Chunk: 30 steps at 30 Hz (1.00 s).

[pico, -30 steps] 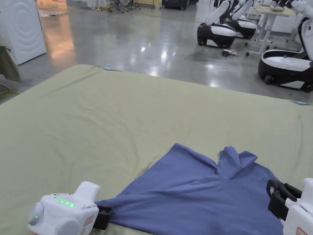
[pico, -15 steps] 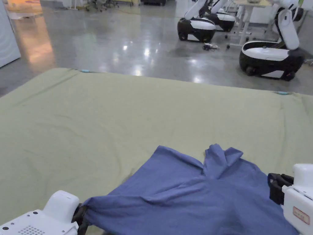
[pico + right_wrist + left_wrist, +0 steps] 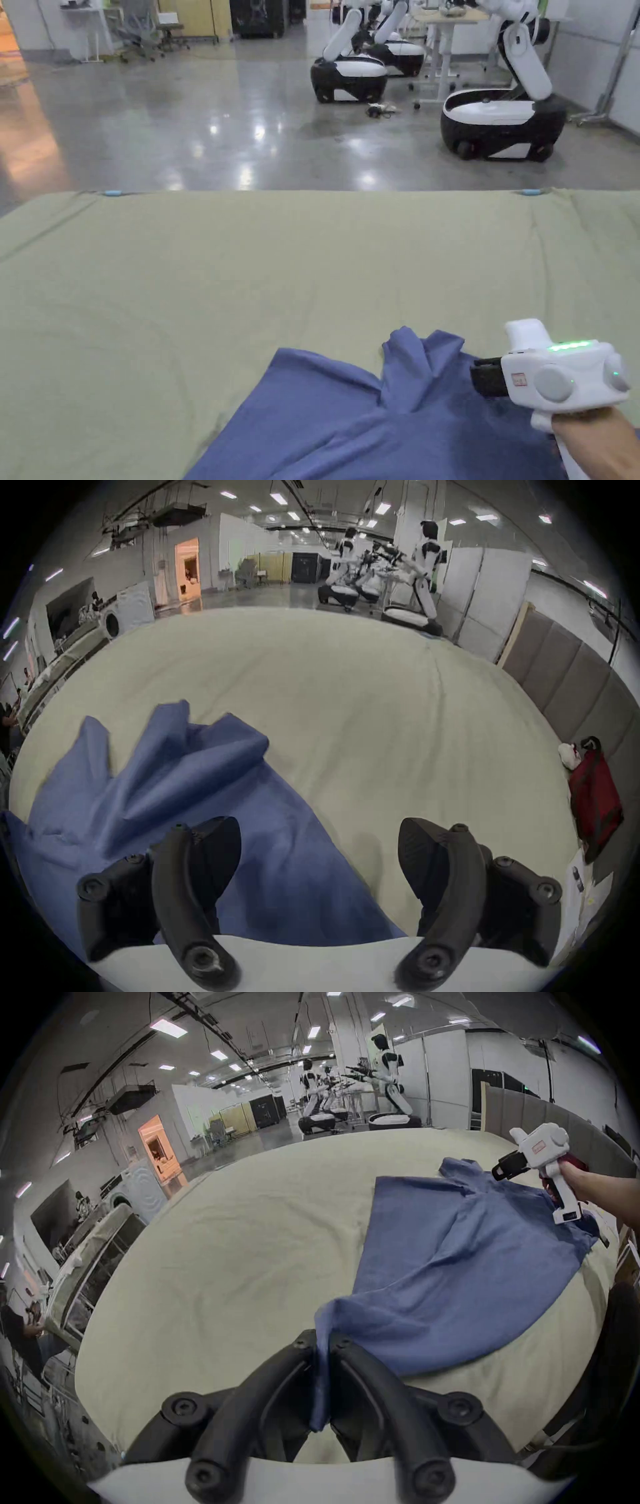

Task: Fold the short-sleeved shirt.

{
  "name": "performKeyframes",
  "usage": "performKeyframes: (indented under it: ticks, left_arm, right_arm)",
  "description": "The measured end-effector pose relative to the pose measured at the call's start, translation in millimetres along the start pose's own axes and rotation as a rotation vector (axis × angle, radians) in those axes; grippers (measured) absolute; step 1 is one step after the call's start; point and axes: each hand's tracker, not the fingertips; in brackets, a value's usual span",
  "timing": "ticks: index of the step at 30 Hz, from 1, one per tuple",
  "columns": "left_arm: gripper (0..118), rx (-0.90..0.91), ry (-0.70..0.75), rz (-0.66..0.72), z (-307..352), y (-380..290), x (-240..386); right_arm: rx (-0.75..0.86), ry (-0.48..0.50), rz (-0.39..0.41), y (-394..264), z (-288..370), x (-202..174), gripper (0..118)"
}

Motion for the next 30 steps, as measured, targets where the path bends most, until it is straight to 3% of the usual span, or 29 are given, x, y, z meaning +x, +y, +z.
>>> performKeyframes:
  ticks: [3,4,5,6,8,9,11,17,21,25,30]
  left_arm:
    - [4,-0.013,0.002,-0.003,-2,2,4]
    - [4,-0.017,0.004,-0.007,-2,3,5]
    - [4,-0.020,0.004,-0.009,-2,4,6]
    - [4,-0.023,0.004,-0.007,-5,4,2]
    - [4,-0.024,0.005,-0.005,-7,5,3]
    - [4,-0.023,0.006,-0.005,-8,6,4]
    - [4,-0.027,0.002,0.011,-16,7,1]
    - [4,0.038,-0.034,0.044,-7,45,-7]
    - [4,0.142,-0.025,0.090,17,96,-25]
    - [4,0.262,-0.006,0.078,49,163,-39]
    - [4,0.379,0.026,0.045,89,248,-37]
  right_arm:
    - [-0.059,0.032,0.023,-6,-11,-7,97]
    - [-0.047,0.082,0.004,-6,-4,-6,91]
    - [-0.039,0.126,-0.008,-5,4,-6,76]
    - [-0.042,0.111,0.008,-5,10,-7,55]
    - [-0.039,0.144,0.084,-7,22,-11,5]
    - [-0.013,0.106,0.109,-8,32,-16,5]
    - [0.009,0.163,0.097,-9,55,-11,5]
    - [0.229,0.186,0.044,15,170,6,5]
    - [0.382,0.135,0.056,43,252,26,5]
    - [0.528,0.123,-0.004,83,328,52,5]
    - [0.659,0.027,-0.022,137,398,78,5]
